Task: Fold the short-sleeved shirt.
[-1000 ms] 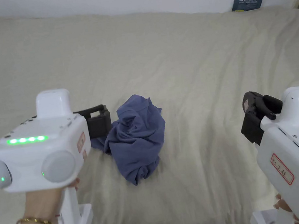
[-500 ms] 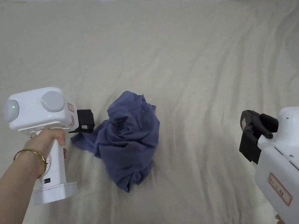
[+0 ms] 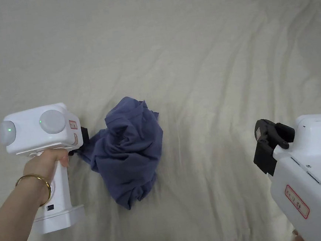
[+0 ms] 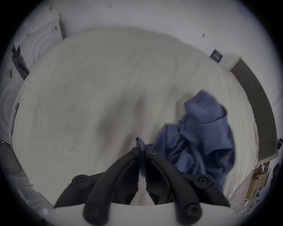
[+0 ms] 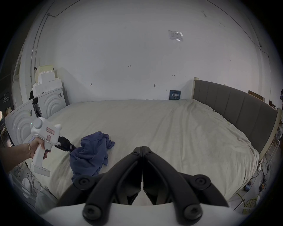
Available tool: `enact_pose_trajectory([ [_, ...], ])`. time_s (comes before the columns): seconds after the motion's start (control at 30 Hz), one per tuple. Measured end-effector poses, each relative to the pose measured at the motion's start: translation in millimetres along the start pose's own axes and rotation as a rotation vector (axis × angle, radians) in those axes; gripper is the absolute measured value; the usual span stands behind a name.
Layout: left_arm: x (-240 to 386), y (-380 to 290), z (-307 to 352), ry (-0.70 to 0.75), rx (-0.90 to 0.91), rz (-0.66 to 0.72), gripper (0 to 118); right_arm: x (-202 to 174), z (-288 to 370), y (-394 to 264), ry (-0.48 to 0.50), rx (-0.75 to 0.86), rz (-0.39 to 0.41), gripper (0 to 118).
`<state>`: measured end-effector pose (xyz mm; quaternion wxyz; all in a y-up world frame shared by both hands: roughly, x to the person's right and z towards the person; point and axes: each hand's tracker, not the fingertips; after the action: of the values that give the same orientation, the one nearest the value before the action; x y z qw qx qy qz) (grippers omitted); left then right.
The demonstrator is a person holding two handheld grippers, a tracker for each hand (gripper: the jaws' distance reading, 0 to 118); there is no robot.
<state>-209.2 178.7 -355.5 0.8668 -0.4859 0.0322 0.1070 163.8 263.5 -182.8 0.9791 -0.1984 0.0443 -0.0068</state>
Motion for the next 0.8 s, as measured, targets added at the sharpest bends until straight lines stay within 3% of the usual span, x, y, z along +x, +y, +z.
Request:
enact_pose_trajectory([
  [0.27,-4.4,-18.9,81.0,-0.097,0.272,0.017,7,-15.9,-46.5,47.8,0.108,-0.043,0.061,4],
  [0.33,-8.1,-27.9,89.0,-0.099,0.283,0.020,7,-24.5,-71.1,63.2,0.145,-0.091,0.093,10],
  [0.4,-11.3,-37.4,92.4,-0.088,0.298,0.036,7,-37.4,-97.9,77.8,0.161,-0.148,0.128,51],
  [0.47,-15.5,-47.8,93.8,-0.095,0.296,0.050,7,-52.0,-128.2,90.4,0.207,-0.254,0.145,102],
  [0.5,-16.2,-51.8,92.7,-0.095,0.289,0.049,7,-59.4,-142.1,93.5,0.225,-0.292,0.148,109],
  [0.67,-23.7,-70.2,84.7,-0.087,0.259,0.081,7,-101.0,-212.8,101.7,0.217,-0.480,0.183,109],
  [0.8,-28.1,-78.7,82.8,-0.082,0.252,0.093,7,-122.4,-268.4,91.3,0.174,-0.693,0.127,109],
])
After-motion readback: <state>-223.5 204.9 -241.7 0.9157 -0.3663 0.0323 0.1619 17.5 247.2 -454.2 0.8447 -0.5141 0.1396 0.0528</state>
